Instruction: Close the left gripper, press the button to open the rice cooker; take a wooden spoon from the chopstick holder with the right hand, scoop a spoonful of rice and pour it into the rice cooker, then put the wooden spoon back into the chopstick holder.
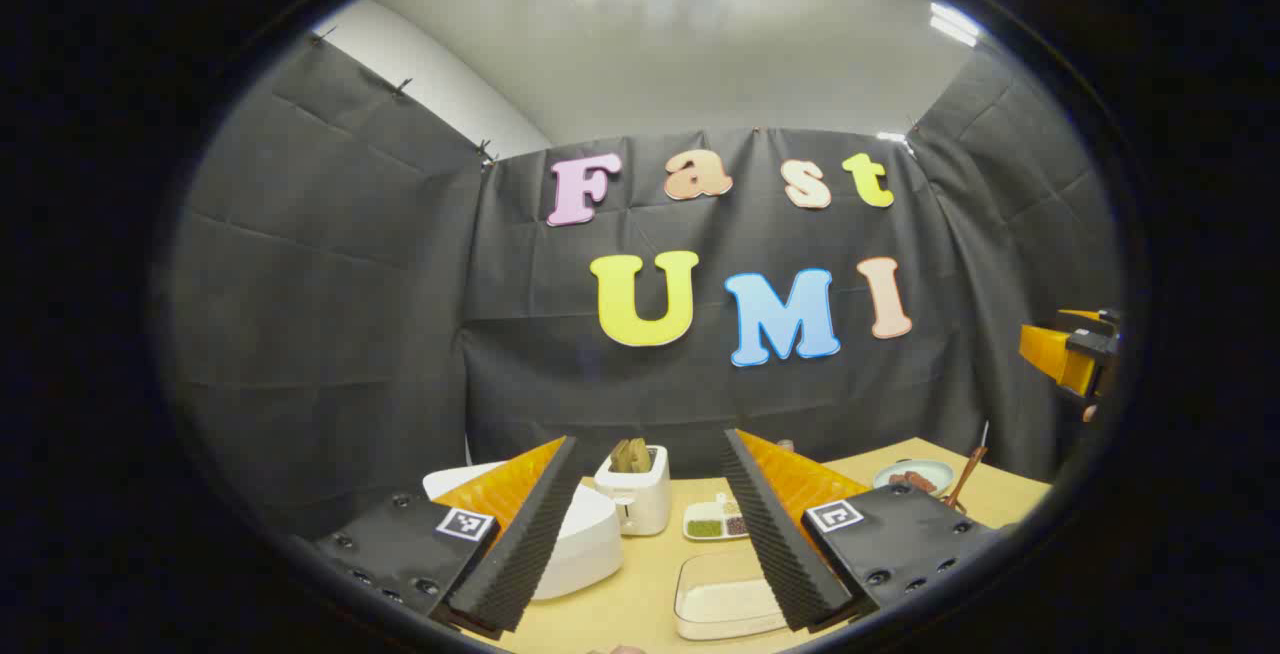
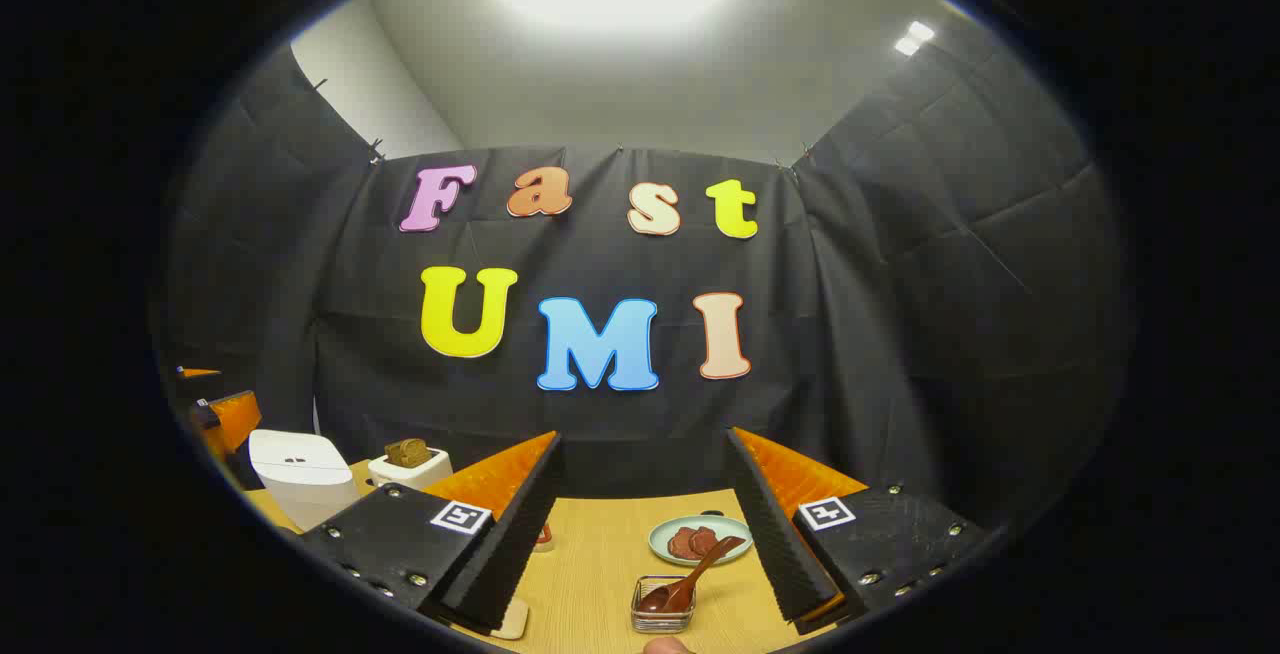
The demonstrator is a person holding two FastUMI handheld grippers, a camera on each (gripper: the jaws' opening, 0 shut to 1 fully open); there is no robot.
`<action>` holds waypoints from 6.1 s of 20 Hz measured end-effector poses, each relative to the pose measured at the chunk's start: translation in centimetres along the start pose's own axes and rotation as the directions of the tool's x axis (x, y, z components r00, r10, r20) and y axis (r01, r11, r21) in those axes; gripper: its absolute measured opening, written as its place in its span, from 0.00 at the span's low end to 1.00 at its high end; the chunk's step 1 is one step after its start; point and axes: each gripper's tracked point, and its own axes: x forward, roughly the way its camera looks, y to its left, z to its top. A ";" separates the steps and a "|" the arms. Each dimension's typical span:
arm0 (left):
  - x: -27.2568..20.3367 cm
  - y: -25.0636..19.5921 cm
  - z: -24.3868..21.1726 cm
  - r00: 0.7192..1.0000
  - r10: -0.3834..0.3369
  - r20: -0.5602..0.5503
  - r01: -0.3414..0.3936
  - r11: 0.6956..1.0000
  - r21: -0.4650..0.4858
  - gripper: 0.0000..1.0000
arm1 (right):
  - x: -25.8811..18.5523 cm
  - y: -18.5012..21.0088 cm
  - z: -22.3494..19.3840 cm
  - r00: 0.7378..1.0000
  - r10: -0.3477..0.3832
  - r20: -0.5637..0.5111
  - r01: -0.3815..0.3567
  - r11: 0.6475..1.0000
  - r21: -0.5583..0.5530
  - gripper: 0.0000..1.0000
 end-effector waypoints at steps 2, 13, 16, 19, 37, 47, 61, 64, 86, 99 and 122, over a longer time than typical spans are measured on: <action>-0.1 0.1 0.1 1.000 0.003 0.003 -0.003 1.000 -0.003 0.98 | 0.0 0.1 0.0 1.000 0.002 0.000 -0.002 1.000 0.002 0.96; 0.3 0.3 -0.1 1.000 -0.005 -0.001 0.005 1.000 -0.003 0.98 | 0.0 0.2 -0.9 1.000 0.012 -0.024 -0.012 1.000 -0.011 0.96; 0.2 0.6 -0.1 1.000 -0.002 0.000 0.002 1.000 -0.011 0.98 | -0.1 0.4 -0.9 1.000 0.016 -0.026 -0.016 1.000 -0.011 0.96; 0.2 0.8 0.0 1.000 0.001 0.004 -0.001 1.000 -0.009 0.98 | -0.1 0.5 -0.7 0.999 0.022 -0.024 -0.022 1.000 -0.015 0.96; 0.3 3.3 0.6 1.000 0.012 0.027 -0.011 0.999 -0.042 0.10 | -0.1 1.7 -0.8 0.999 0.035 -0.022 -0.036 0.999 -0.011 0.96; 5.3 8.5 -1.9 1.000 0.003 -0.019 -0.004 0.997 -0.075 0.08 | -1.0 3.3 -0.7 1.000 -0.014 -0.027 0.013 1.000 -0.024 0.96; 17.0 17.9 -12.7 0.984 0.002 -0.177 -0.021 0.994 -0.106 0.08 | -3.0 3.9 -2.0 0.985 -0.160 -0.059 0.155 0.984 -0.084 0.96; 18.3 17.8 -16.6 0.966 -0.012 -0.258 -0.015 0.995 -0.101 0.08 | -3.3 3.9 -2.0 0.982 -0.179 -0.066 0.172 0.980 -0.095 0.96; 18.9 19.5 -16.3 0.960 0.074 -0.272 -0.086 0.996 -0.031 0.09 | -1.5 6.2 -0.5 0.997 -0.064 -0.047 0.061 0.995 -0.080 0.96; 10.2 12.6 -2.1 0.996 0.063 -0.058 -0.066 0.997 -0.042 0.08 | 1.8 4.0 -1.2 0.997 0.058 -0.056 -0.058 0.998 -0.011 0.96; -1.5 4.6 6.4 0.991 0.105 0.087 -0.106 0.994 0.011 0.89 | 11.3 -6.1 -15.6 0.947 -0.025 -0.319 0.042 0.998 0.049 0.96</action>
